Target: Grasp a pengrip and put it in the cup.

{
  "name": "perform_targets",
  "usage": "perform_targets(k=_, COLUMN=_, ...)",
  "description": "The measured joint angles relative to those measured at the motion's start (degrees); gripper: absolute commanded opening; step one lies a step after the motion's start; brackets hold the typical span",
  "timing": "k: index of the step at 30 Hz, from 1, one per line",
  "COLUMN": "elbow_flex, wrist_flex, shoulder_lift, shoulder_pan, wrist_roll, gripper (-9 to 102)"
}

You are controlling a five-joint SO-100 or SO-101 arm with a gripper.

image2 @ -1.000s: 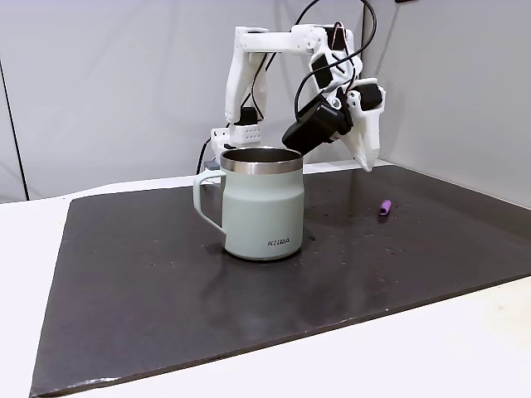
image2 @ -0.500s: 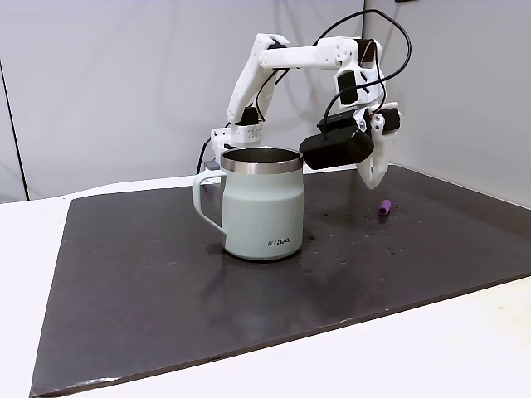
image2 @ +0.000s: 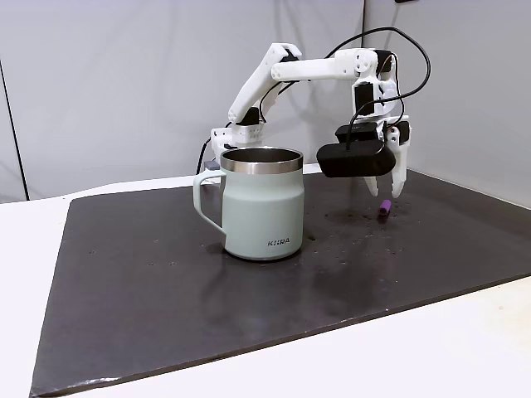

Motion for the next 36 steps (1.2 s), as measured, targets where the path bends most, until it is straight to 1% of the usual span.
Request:
perform_targets(k=10, elbow_flex=-5.27, wrist_flex=3.08, shoulder_lift=-6.68, shoulder_pan=-0.53, wrist_roll=-1.41, gripper=22)
perform_targets(k=21, elbow_flex=-9.32, wrist_flex=3.78, shoulder_lift=-11.07, shoulder_pan=-4.83, wrist_roll=-3.52, gripper=22)
perform_targets(k=23, elbow_flex=-9.93, wrist_flex=4.22, shoulder_lift=-11.69, shoulder_pan=-4.83, wrist_roll=-3.52, gripper=18)
perform_targets(k=26, elbow_flex=-10.46, wrist_flex=4.48, shoulder_lift=-12.13, shoulder_pan=-4.75, wrist_roll=-3.87, gripper=2)
perform_targets(k=27, elbow_flex=-10.46, wrist_flex=4.48, shoulder_lift=-12.13, shoulder_pan=-4.75, wrist_roll=-3.96, gripper=0)
perform_targets(k=36, elbow_flex=-10.46, wrist_flex=4.48, shoulder_lift=-12.13, shoulder_pan=-5.01, wrist_roll=-3.96, gripper=0)
